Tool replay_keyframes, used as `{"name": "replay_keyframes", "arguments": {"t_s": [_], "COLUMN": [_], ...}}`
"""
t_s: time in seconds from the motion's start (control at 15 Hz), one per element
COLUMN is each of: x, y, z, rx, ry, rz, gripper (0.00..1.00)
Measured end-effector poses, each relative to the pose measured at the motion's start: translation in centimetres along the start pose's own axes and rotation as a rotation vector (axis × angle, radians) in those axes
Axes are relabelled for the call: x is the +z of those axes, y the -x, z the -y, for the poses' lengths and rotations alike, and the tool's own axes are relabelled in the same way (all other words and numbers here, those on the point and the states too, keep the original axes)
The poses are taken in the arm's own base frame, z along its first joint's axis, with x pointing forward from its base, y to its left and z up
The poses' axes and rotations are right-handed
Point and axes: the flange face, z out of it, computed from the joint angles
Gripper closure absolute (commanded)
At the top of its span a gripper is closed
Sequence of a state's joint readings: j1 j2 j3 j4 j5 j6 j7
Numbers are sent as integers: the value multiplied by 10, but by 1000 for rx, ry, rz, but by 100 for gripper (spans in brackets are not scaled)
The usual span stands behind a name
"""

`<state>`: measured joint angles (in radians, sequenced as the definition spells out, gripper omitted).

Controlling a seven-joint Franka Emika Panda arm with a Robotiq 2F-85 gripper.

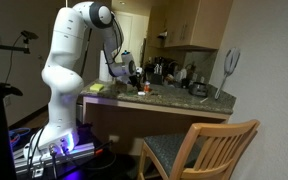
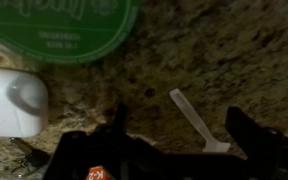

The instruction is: Put the white spoon on top of the clear container with the blue lid

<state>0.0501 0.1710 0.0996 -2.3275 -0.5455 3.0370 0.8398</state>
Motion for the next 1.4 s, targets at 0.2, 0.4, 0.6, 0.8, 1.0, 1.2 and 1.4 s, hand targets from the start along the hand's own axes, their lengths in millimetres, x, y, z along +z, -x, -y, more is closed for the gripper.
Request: {"name": "replay_keyframes", "arguments": {"t_s": [0.2,0.4,0.6,0.8,1.0,1.2,1.4], "x": [6,11,15,15,14,11,9], "y": [-8,-14,-14,-13,-14,-16,-18], "z": [-7,-4,7,11,12,11,10], "rx": [-54,-72,-118,-147,-148,-162,-195], "ry": [6,4,-16,-28,-29,-21,-7], "rz": [-33,-42,-34,-28,-29,-30,-21], "gripper": [0,0,0,0,33,56,77]}}
